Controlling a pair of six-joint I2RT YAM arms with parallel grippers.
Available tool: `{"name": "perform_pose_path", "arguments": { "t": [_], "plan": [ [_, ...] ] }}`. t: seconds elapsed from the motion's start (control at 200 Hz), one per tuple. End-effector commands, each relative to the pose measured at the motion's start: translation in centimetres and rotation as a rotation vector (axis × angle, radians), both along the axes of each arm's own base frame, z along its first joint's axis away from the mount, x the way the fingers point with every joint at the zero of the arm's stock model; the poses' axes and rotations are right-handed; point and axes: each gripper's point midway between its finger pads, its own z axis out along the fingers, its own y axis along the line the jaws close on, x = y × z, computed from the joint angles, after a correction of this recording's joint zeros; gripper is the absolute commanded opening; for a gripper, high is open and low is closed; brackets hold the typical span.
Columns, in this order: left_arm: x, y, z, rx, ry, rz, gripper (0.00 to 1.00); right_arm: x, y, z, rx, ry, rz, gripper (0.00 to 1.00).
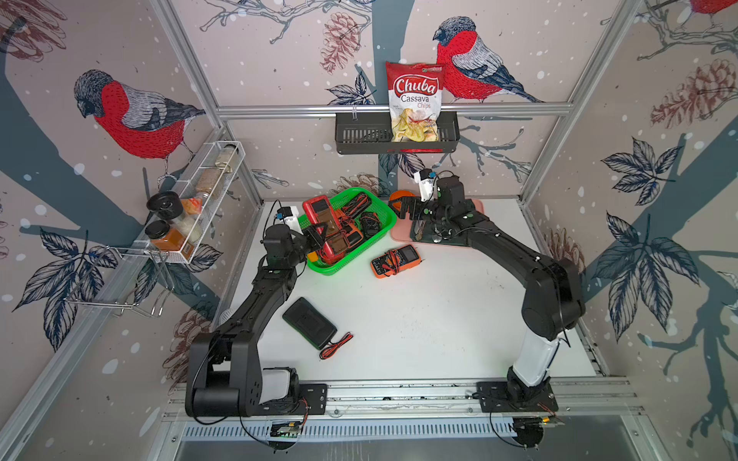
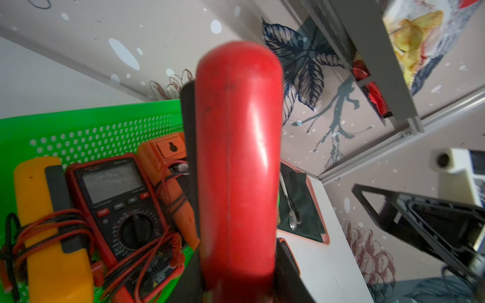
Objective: Put the multimeter into the basket
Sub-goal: Place the multimeter in the basket.
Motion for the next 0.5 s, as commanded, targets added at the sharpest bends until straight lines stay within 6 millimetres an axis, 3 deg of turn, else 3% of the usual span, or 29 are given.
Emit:
{"name": "perform_pose_path", "arguments": {
  "t": [0.0,0.23,0.495],
  "plan": [
    [2.4,0.9,2.0,-0.026,-0.077,0.062,0.00,0.4,-5.0,-0.6,-0.165,-0.035,-0.245,1.00],
    [4.7,1.5,-1.5,-0.030,0.033,0.076,0.00,-2.2,-11.4,1.3,-0.233,-0.082,-0.479,1.00],
    [5.3,2.3,-4.4,-0.030,0.111,0.073,0.00,-4.6,-14.0,2.6,-0.238,-0.114,-0.547,1.00]
  ]
}}
